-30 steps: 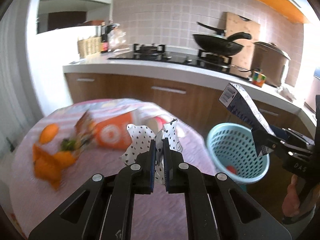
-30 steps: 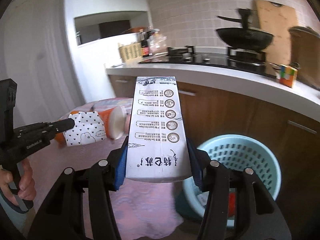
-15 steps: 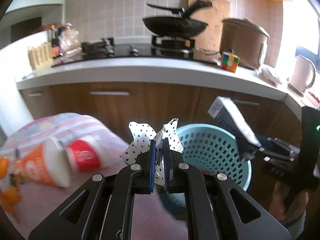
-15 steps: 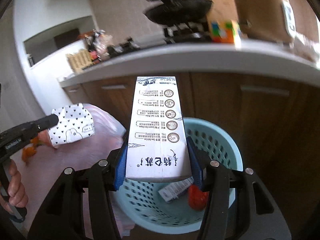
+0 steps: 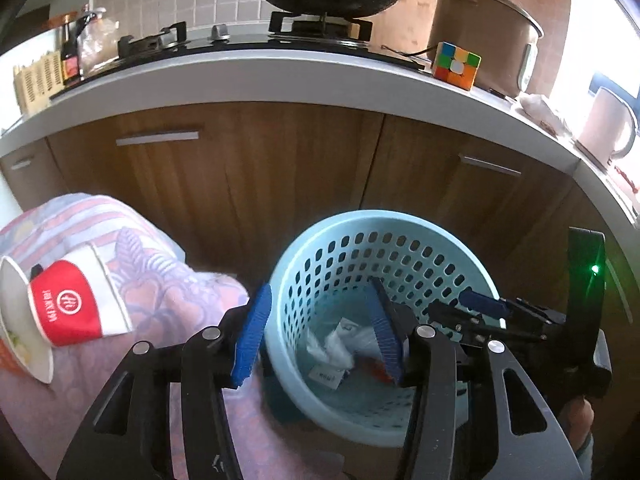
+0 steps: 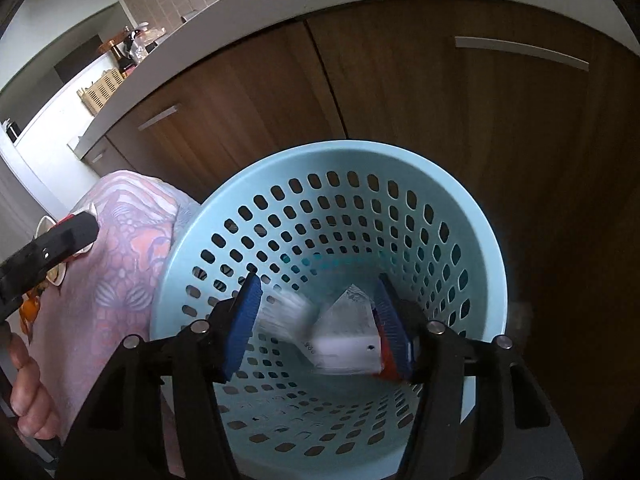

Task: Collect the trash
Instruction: 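Carry the napkin and paper over the blue basket and open both tools, then grasp the orange snack wrapper with the left tool while the right tool grasps the panda snack bag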

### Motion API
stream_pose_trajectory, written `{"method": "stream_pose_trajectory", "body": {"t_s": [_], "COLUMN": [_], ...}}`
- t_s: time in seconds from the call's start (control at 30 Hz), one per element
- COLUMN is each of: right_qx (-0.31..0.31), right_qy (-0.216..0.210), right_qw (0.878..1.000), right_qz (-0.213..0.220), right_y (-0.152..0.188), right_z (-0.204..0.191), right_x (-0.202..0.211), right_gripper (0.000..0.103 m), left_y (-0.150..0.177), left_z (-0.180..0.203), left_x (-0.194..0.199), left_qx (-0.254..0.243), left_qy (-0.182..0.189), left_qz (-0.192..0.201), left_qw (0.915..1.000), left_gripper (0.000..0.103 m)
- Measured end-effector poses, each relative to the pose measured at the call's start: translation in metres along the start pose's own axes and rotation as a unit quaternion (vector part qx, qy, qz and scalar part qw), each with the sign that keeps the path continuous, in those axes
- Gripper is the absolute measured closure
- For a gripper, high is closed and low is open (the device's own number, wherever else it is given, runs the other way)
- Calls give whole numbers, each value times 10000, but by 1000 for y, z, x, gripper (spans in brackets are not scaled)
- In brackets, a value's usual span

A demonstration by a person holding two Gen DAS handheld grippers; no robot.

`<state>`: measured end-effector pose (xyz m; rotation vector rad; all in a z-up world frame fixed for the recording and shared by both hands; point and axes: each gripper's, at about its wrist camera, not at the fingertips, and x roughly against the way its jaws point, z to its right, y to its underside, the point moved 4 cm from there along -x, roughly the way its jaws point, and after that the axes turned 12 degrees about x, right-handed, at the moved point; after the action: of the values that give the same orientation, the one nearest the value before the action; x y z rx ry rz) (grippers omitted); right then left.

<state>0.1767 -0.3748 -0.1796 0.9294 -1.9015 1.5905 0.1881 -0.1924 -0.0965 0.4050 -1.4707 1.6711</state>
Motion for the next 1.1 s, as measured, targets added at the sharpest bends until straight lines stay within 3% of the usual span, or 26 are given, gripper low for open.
{"method": "stream_pose_trajectory", "body": {"t_s": [0.27, 0.53, 0.63, 0.73, 1.1], "right_qx": [180, 776, 1054, 1321, 2102], "right_qy": [-110, -514, -693, -843, -1390], "right_qw": [9995, 9928, 9874, 9819, 9647], "right_qz": [232, 757, 958, 1063, 770], "right_y": [-12, -32, -36, -36, -12], "right_z": [-24, -96, -131, -169, -283], "right_x": [21, 59, 74, 81, 69], "right_gripper": [46, 46, 46, 46, 46], "left_y": [3, 10, 14, 20, 59], "left_z": [-18, -53, -73, -95, -215], "left_x": [33, 97, 126, 160, 247], "left_qx": [121, 437, 599, 829, 1907], "left_qy": [-103, -415, -764, -1094, -1896], "left_qz": [281, 859, 1214, 1641, 2136], "left_qw": [9995, 9945, 9878, 9769, 9392], "left_gripper": [52, 45, 42, 31, 30]}}
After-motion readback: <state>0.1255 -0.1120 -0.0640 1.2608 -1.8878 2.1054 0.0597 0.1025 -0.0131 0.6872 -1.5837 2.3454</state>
